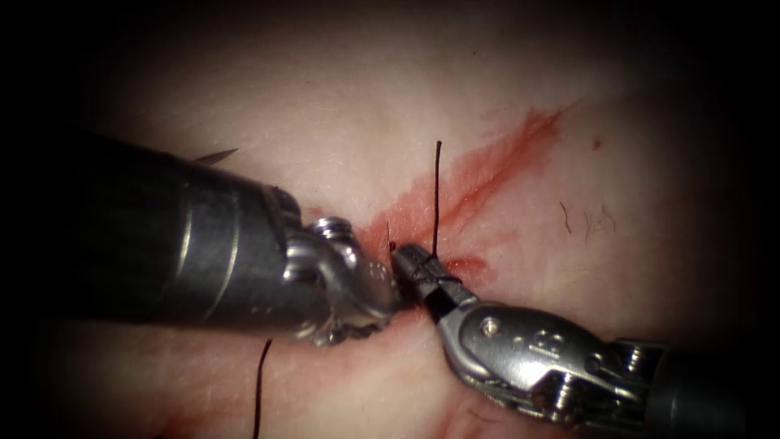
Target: Wound Closure
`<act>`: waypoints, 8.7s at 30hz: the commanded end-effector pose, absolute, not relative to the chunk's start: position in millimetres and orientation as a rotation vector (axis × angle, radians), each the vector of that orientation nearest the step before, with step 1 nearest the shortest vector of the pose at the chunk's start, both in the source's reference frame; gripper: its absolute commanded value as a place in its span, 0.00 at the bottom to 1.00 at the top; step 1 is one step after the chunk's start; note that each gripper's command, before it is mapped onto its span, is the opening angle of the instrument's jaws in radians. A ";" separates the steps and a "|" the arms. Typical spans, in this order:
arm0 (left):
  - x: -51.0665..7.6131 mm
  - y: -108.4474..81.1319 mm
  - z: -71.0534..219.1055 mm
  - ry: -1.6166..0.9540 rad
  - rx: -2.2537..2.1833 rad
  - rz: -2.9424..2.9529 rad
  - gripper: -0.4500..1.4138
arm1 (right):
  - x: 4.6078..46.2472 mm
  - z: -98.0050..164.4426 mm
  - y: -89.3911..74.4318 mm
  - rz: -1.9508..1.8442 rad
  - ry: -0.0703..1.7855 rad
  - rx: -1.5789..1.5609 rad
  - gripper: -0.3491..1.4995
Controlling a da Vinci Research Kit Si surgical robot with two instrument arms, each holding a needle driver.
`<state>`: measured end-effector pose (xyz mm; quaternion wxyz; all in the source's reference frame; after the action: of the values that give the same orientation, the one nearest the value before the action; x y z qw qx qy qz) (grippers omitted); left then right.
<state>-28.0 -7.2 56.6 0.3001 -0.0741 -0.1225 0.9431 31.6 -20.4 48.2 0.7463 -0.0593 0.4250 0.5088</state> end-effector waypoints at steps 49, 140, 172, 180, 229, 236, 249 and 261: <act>-28.7 -7.0 57.2 -0.324 -0.193 2.503 0.00 | 32.5 48.8 -19.9 1.250 0.921 -0.204 0.28; -29.7 -7.2 56.5 -0.335 -0.172 2.491 0.00 | 29.1 53.1 -17.2 1.383 0.776 -0.293 0.51; -29.9 -7.2 56.5 -0.334 -0.171 2.488 0.00 | 28.7 54.6 -16.5 1.410 0.766 -0.292 0.56; -30.1 -7.4 56.7 -0.349 -0.174 2.485 0.00 | 28.5 55.1 -16.2 1.418 0.766 -0.295 0.56; -30.2 -7.5 56.8 -0.361 -0.176 2.482 0.00 | 28.8 56.3 -14.8 1.405 0.852 -0.290 0.35; -30.2 -7.6 56.8 -0.361 -0.176 2.482 0.00 | 28.1 56.4 -15.0 1.377 0.881 -0.241 0.00; -30.0 -7.6 56.9 -0.361 -0.177 2.485 0.00 | 28.4 54.3 -15.9 1.299 0.866 -0.172 0.00; -29.6 -7.5 56.9 -0.363 -0.179 2.488 0.00 | 31.0 47.9 -18.3 1.267 0.962 -0.133 0.00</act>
<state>-29.1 -7.6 56.4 0.3054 -0.0673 -0.1376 0.9398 30.0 -18.4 47.8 0.6990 -0.0575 0.4321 0.5670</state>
